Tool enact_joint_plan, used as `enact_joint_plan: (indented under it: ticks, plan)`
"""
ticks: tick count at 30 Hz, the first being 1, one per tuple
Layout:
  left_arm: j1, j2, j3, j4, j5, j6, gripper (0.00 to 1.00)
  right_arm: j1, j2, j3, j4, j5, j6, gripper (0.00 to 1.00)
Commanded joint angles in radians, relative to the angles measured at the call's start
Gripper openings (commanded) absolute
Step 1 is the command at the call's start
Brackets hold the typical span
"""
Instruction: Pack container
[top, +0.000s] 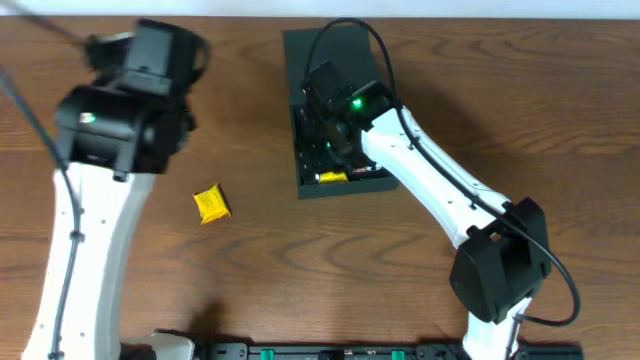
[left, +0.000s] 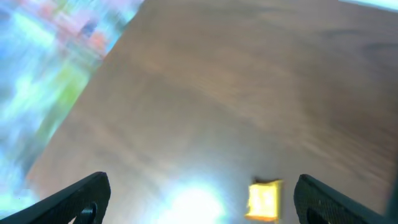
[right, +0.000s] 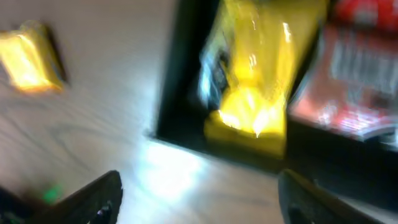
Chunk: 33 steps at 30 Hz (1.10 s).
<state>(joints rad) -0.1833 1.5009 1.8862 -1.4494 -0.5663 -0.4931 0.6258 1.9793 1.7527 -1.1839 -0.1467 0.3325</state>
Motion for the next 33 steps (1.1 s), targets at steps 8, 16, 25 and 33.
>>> enact_joint_plan:
  ticks: [8, 16, 25, 33]
  plan:
    - [0.229, -0.03, -0.46, 0.169, 0.384, 0.098, 0.95, -0.08, -0.102, 0.009, -0.08, 0.141, 0.081, 0.99]
    - [0.162, -0.029, -0.746, 0.425, 0.515, 0.006, 0.95, -0.363, -0.292, 0.009, -0.183, 0.311, 0.078, 0.99]
    - [0.097, -0.029, -0.932, 0.708, 0.602, -0.145, 0.95, -0.448, -0.299, 0.006, -0.242, 0.315, 0.067, 0.99]
    - [0.093, 0.037, -0.976, 0.81, 0.57, -0.12, 0.96, -0.448, -0.299, 0.007, -0.242, 0.315, 0.067, 0.99]
